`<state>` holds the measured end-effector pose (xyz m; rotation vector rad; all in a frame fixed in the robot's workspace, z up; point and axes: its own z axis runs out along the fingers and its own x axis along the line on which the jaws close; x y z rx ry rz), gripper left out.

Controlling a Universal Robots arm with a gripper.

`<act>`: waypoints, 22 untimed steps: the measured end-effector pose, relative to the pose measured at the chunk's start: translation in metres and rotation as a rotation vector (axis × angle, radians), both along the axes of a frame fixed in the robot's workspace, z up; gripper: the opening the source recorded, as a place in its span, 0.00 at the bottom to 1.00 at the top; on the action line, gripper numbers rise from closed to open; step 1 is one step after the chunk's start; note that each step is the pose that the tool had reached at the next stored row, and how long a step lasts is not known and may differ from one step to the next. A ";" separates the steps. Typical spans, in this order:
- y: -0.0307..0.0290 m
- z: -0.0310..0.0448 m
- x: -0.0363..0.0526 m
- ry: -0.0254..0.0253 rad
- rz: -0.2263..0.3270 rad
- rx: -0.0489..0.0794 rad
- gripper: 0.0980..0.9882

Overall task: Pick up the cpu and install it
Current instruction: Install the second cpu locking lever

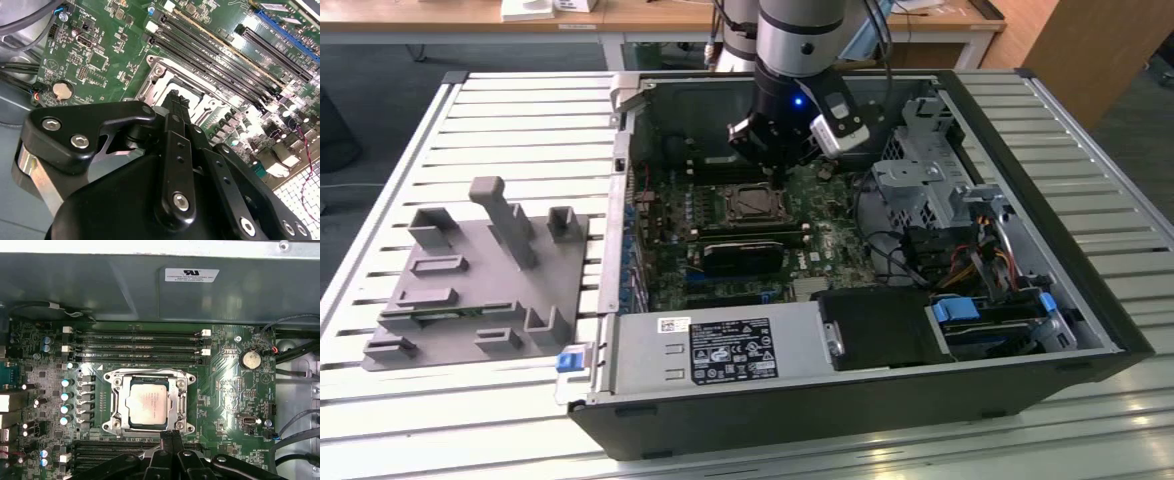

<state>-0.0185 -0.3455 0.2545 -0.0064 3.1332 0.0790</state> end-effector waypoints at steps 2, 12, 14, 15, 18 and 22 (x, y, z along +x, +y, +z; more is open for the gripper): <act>-0.0004 0.0000 0.0000 0.0000 0.000 0.000 0.01; -0.0013 0.0036 0.0000 0.0001 0.000 0.000 0.01; -0.0026 0.0036 0.0000 0.0000 0.000 0.000 0.01; -0.0034 0.0036 0.0000 0.0001 0.000 0.000 0.01; -0.0050 0.0036 0.0000 0.0001 0.000 -0.001 0.01; -0.0083 0.0022 -0.0002 0.0001 0.000 -0.001 0.01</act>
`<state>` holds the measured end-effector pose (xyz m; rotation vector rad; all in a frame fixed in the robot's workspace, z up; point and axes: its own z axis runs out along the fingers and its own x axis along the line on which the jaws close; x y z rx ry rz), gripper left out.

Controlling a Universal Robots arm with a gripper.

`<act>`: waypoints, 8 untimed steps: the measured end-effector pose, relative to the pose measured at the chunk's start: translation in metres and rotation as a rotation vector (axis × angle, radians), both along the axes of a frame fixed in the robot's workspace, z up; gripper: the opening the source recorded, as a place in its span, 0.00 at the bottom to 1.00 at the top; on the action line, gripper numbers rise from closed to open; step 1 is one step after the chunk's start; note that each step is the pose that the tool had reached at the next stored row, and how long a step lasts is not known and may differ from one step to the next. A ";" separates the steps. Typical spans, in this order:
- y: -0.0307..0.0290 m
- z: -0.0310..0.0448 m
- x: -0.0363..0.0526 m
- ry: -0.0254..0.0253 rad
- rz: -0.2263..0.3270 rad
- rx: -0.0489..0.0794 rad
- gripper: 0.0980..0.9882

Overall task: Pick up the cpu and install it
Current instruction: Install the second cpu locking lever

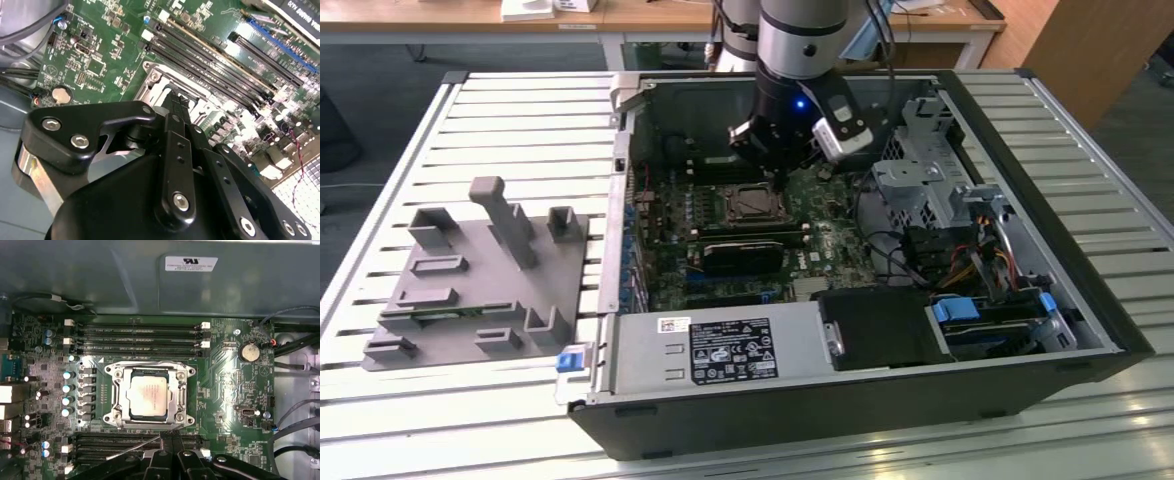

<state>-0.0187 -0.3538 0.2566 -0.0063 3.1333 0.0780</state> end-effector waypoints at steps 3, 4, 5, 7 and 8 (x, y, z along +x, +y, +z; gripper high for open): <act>-0.0008 -0.0027 -0.0020 0.0015 0.000 0.000 0.01; -0.0012 -0.0035 -0.0032 0.0018 0.001 0.000 0.01; -0.0015 -0.0045 -0.0045 0.0018 0.002 0.000 0.01; -0.0019 -0.0064 -0.0076 0.0020 0.005 0.000 0.01; -0.0022 -0.0075 -0.0085 0.0024 0.006 0.000 0.01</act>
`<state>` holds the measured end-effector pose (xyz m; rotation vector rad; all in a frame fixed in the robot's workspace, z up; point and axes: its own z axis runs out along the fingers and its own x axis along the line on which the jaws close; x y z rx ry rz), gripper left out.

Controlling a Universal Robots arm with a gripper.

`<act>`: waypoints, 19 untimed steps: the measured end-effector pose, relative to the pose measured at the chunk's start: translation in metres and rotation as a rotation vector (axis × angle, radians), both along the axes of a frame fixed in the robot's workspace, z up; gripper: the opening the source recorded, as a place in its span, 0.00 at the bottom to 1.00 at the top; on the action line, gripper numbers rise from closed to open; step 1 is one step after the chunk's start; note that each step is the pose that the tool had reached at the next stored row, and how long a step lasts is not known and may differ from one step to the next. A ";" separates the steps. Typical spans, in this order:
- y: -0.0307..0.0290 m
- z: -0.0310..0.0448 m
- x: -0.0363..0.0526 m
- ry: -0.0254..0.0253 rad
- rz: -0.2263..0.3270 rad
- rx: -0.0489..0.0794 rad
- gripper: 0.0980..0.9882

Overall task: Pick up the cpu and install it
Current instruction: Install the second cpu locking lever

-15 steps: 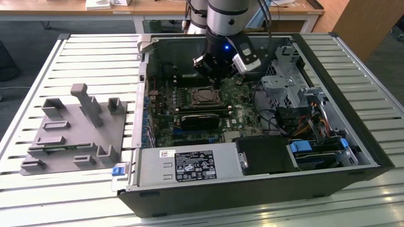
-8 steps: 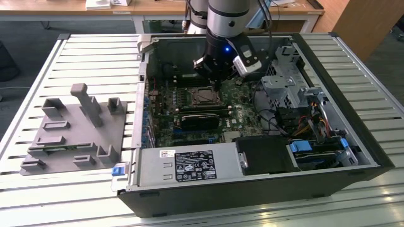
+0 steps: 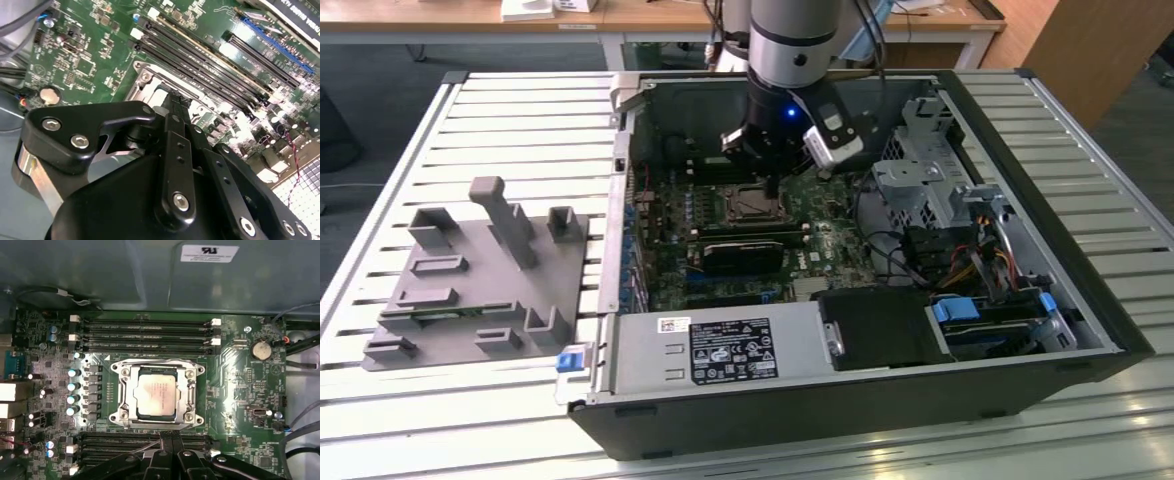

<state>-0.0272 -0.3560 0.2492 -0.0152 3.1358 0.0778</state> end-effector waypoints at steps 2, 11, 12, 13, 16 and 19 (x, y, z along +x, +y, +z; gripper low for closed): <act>-0.0010 -0.0023 -0.0009 0.0013 0.001 0.000 0.01; -0.0070 -0.0093 -0.0092 0.0031 0.001 0.000 0.01; -0.0071 -0.0097 -0.0105 0.0031 0.001 0.000 0.01; -0.0074 -0.0102 -0.0117 0.0031 0.001 0.000 0.01; -0.0078 -0.0113 -0.0158 0.0031 0.001 0.000 0.01; -0.0079 -0.0123 -0.0208 0.0031 0.001 0.000 0.01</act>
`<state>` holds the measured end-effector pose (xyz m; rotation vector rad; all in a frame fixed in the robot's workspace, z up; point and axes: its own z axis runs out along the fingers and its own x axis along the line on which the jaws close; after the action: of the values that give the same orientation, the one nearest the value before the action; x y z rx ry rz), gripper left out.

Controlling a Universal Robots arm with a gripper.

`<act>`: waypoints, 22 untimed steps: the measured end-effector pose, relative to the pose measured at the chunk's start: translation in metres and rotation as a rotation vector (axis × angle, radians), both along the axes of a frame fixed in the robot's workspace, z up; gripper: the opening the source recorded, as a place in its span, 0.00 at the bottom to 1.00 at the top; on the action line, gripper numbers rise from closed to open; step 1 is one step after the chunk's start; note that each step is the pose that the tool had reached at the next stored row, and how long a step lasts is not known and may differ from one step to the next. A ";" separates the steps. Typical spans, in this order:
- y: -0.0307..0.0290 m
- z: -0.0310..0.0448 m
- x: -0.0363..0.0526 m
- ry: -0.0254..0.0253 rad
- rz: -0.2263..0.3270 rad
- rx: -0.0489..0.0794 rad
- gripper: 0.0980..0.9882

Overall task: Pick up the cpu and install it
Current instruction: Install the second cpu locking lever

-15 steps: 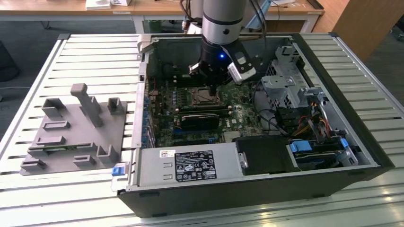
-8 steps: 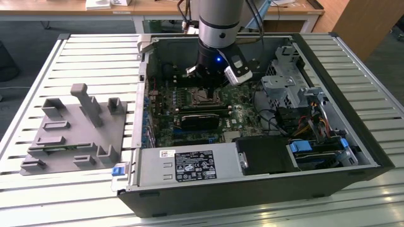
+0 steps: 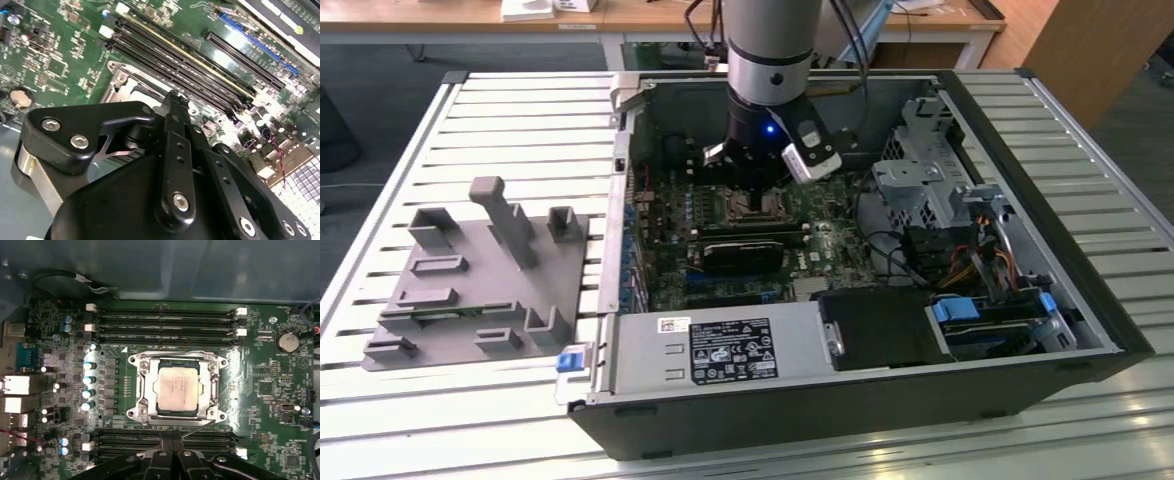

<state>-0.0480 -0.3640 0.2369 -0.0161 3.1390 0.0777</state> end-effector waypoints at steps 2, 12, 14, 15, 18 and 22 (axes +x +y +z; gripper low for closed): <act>0.0000 -0.0008 -0.0027 0.0000 0.000 0.000 0.01; -0.0029 -0.0125 -0.0041 0.0039 0.000 0.028 0.01; -0.0046 -0.0125 -0.0043 0.0040 0.000 0.049 0.01; -0.0054 -0.0126 -0.0047 0.0039 0.000 0.057 0.01; -0.0085 -0.0125 -0.0056 0.0040 0.000 0.060 0.01; -0.0128 -0.0126 -0.0066 0.0039 0.000 0.060 0.01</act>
<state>-0.0546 -0.3768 0.2243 -0.0158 3.1388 0.1721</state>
